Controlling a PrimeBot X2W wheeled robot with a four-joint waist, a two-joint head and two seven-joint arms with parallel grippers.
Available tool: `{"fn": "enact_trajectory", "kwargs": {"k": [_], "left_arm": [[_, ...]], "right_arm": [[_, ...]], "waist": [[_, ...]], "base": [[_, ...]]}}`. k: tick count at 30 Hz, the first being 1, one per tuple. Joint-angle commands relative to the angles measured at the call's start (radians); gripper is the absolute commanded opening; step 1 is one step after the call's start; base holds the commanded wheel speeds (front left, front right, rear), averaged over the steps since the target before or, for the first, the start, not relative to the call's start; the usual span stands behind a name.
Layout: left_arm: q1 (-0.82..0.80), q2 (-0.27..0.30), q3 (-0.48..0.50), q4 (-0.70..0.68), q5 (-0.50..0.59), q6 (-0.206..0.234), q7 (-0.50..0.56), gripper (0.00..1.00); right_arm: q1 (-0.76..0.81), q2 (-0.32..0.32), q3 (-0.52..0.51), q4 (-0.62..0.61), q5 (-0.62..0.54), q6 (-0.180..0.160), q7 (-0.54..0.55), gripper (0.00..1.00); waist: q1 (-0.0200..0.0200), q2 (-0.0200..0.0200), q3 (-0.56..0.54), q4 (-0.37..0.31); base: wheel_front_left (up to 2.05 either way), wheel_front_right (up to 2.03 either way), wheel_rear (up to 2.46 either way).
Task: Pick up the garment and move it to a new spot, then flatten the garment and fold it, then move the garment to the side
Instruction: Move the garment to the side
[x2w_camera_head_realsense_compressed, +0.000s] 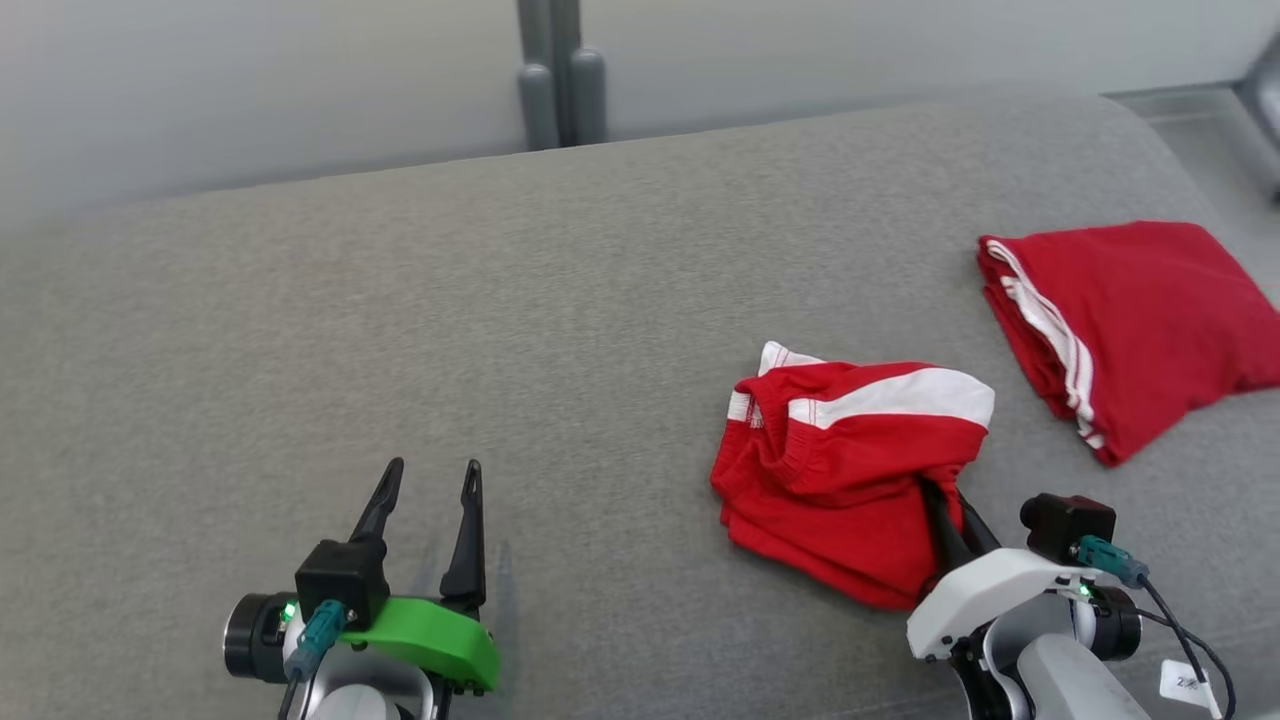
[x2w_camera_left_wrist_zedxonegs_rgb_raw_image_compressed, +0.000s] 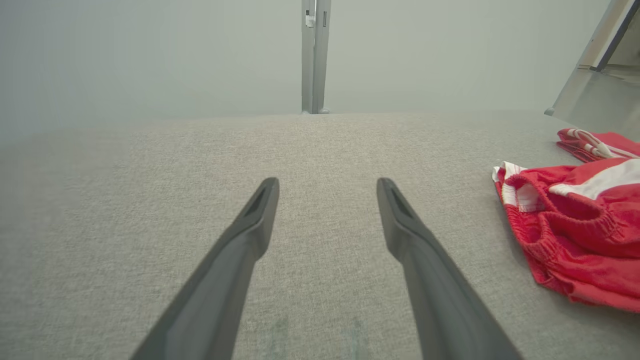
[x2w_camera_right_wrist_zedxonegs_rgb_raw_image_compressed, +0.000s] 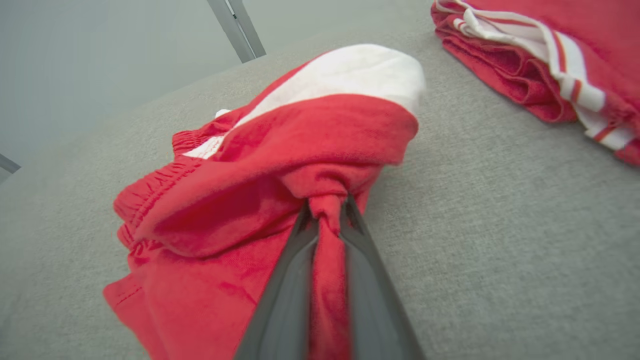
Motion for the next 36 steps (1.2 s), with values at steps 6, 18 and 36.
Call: {"fn": "enact_trajectory", "kwargs": {"k": [6, 18, 36], "left_arm": [[-0.053, 0.004, -0.019, -0.011, -0.002, 0.0, -0.003, 1.0], [-0.127, 0.004, -0.047, -0.014, 0.02, -0.012, -0.003, 1.0], [-0.176, 0.004, -0.045, -0.034, 0.061, -0.025, -0.003, 1.0]], "right_arm": [[-0.009, 0.002, 0.035, -0.028, 0.011, -0.001, -0.002, 0.0], [-0.134, -0.026, 0.089, -0.094, -0.029, -0.001, -0.002, 0.0], [-0.529, -0.456, 0.091, 0.125, -0.058, -0.001, 0.092, 0.0]], "waist": [[0.0, 0.0, 0.07, -0.25], [0.0, 0.0, 0.188, -0.204], [0.0, 0.0, 0.318, -0.003]], "base": [[0.0, 0.0, 0.0], [0.0, 0.0, 0.0], [0.0, 0.0, 0.0]]}}
